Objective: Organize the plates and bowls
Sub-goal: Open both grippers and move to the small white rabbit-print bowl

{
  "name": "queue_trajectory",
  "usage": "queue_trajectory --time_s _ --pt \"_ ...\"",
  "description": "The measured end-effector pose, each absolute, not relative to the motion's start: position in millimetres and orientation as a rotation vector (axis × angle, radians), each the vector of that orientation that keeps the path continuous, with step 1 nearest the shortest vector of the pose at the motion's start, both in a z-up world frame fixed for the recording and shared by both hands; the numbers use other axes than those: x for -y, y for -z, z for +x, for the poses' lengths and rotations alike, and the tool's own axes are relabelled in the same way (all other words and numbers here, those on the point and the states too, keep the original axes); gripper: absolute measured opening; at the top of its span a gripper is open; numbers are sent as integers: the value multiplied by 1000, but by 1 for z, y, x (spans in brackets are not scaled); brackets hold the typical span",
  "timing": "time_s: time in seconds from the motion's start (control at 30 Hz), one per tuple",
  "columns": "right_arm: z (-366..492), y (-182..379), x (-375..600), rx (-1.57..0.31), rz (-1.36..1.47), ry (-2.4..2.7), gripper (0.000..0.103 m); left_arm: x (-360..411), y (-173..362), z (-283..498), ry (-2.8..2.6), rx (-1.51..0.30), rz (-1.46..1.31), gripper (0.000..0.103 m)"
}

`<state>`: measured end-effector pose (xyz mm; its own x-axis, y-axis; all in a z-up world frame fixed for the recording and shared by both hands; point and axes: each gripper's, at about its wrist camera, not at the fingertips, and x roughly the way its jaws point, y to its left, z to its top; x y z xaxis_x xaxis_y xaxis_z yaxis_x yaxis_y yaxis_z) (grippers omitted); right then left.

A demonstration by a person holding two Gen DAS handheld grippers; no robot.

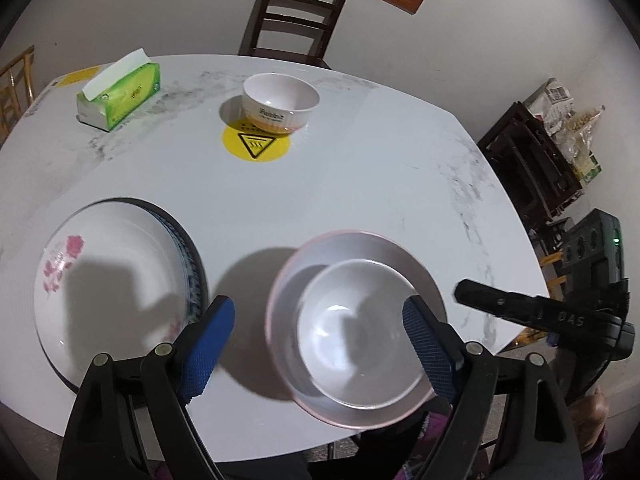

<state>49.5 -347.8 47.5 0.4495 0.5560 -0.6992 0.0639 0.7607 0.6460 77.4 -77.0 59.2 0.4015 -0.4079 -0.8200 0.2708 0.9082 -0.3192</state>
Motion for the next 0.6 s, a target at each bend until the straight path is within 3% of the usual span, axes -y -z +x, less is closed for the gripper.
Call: queue_trajectory --time_s 0.6 --pt "98 -43 375 -1111 679 -315 18 58 -55 125 339 -1124 -149 87"
